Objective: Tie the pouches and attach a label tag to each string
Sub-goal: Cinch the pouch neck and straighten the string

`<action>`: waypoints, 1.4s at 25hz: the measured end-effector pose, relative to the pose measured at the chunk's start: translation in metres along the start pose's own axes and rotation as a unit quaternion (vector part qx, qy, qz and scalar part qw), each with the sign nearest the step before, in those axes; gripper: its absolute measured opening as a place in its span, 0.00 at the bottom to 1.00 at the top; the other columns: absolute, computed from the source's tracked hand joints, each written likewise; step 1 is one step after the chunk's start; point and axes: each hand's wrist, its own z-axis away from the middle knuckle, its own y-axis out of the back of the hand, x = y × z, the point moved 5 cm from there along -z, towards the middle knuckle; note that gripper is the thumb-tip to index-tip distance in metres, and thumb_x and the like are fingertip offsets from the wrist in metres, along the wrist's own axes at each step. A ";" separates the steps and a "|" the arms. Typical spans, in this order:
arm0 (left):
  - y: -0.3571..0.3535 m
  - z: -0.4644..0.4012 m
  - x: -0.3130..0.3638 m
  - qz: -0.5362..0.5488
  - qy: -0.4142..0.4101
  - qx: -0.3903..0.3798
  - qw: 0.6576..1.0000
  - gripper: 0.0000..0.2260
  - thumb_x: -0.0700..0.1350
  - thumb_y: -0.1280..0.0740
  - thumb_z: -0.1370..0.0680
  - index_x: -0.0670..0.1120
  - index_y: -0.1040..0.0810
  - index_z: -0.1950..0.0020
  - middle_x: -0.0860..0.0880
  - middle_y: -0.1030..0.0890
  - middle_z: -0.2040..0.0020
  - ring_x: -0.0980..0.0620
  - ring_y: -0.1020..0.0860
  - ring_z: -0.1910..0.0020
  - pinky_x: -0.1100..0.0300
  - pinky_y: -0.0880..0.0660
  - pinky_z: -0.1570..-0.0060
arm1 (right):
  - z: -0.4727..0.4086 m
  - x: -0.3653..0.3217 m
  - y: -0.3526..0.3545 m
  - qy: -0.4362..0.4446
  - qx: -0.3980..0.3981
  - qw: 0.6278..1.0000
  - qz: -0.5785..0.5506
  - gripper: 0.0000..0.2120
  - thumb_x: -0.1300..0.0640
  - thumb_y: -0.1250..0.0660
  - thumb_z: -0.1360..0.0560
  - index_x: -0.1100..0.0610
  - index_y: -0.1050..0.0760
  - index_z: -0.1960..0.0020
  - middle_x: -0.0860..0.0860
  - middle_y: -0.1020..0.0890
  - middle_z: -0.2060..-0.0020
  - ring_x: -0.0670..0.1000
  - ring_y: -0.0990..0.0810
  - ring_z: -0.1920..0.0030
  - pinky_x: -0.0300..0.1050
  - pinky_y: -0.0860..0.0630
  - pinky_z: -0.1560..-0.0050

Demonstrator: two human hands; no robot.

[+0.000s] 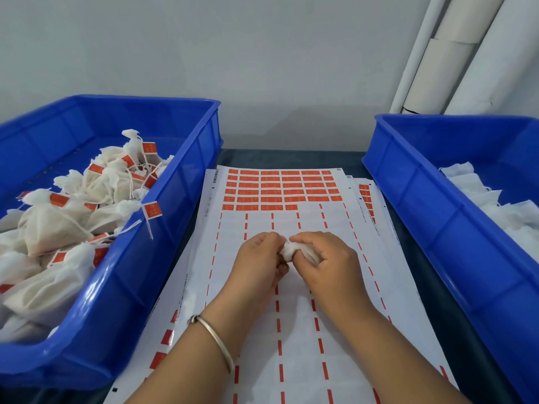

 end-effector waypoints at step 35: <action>-0.005 0.010 0.019 -0.283 -0.254 -0.050 0.924 0.09 0.44 0.30 0.26 0.54 0.17 0.48 0.68 0.24 0.54 0.72 0.25 0.53 0.79 0.30 0.60 | 0.001 0.021 -0.009 -0.386 -0.135 0.769 -0.491 0.08 0.54 0.33 0.28 0.51 0.14 0.59 0.50 0.14 0.55 0.49 0.17 0.49 0.41 0.22 0.49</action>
